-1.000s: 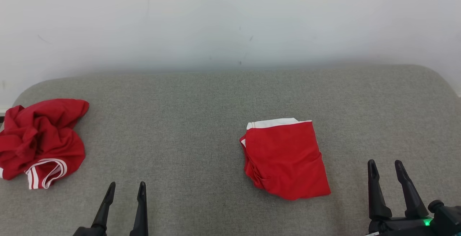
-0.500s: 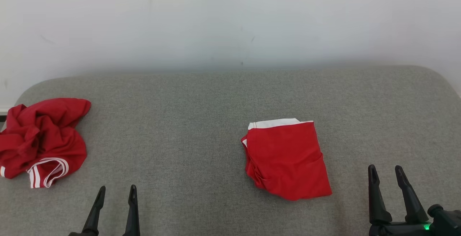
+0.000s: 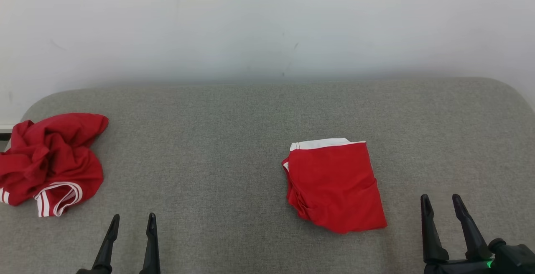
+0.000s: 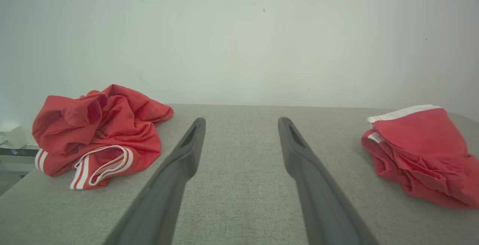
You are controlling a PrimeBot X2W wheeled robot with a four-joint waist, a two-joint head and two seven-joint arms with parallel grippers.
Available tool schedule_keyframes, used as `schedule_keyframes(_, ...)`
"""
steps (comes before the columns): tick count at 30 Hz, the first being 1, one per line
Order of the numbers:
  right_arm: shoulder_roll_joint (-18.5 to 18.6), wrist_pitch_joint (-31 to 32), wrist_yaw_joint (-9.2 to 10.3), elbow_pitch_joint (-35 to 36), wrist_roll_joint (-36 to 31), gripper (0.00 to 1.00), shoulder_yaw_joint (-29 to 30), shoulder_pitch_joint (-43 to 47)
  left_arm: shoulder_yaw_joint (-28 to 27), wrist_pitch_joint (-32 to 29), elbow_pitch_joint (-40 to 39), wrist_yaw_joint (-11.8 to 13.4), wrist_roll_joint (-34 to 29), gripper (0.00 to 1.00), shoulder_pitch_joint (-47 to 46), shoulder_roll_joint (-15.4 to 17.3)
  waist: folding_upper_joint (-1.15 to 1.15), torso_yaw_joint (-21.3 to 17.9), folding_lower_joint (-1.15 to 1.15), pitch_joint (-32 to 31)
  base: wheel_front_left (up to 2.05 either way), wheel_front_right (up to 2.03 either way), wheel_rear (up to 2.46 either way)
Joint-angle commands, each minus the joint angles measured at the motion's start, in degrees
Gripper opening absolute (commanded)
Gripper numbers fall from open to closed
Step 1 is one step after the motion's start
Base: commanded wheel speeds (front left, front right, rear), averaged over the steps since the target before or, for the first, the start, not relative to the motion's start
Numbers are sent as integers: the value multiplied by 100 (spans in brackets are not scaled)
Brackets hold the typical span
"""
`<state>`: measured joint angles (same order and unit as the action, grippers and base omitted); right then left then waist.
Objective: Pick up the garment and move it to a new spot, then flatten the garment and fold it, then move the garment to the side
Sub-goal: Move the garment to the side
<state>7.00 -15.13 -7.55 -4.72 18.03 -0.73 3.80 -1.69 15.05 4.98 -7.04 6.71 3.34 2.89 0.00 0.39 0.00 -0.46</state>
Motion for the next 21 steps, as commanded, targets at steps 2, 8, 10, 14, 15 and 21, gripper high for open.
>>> schedule_keyframes(2, 59, 0, 14, 8, -132, 100, -59, 75, -7, 18, -24, 26, -34, 100, -19, 1, 0, 11, 0, 1, 0, 0, 0)
schedule_keyframes(8, 29, 0, 14, 36, -187, 100, -64, 88, 11, 18, -33, 43, -39, 100, -10, 1, 0, 38, 0, 2, 0, 0, 0)
schedule_keyframes(10, 28, 0, 14, 33, -199, 100, -67, 91, 25, 18, -32, 46, -34, 100, 1, 1, 0, 44, 0, 0, 0, 0, 0)
schedule_keyframes(14, 36, 0, 14, 21, -217, 100, -77, 96, 42, 18, -25, 57, -36, 100, 19, 1, 0, 54, 0, -2, 0, 0, 0)
schedule_keyframes(15, 50, 0, 14, 12, -232, 100, -87, 97, 46, 18, -24, 62, -39, 100, 22, 1, 0, 59, 0, -3, 0, 0, 0)
schedule_keyframes(21, 54, 0, 14, -25, -273, 100, -101, 81, 67, 18, -45, 93, -28, 100, 39, 0, 0, 90, 0, -2, 0, 0, 0)
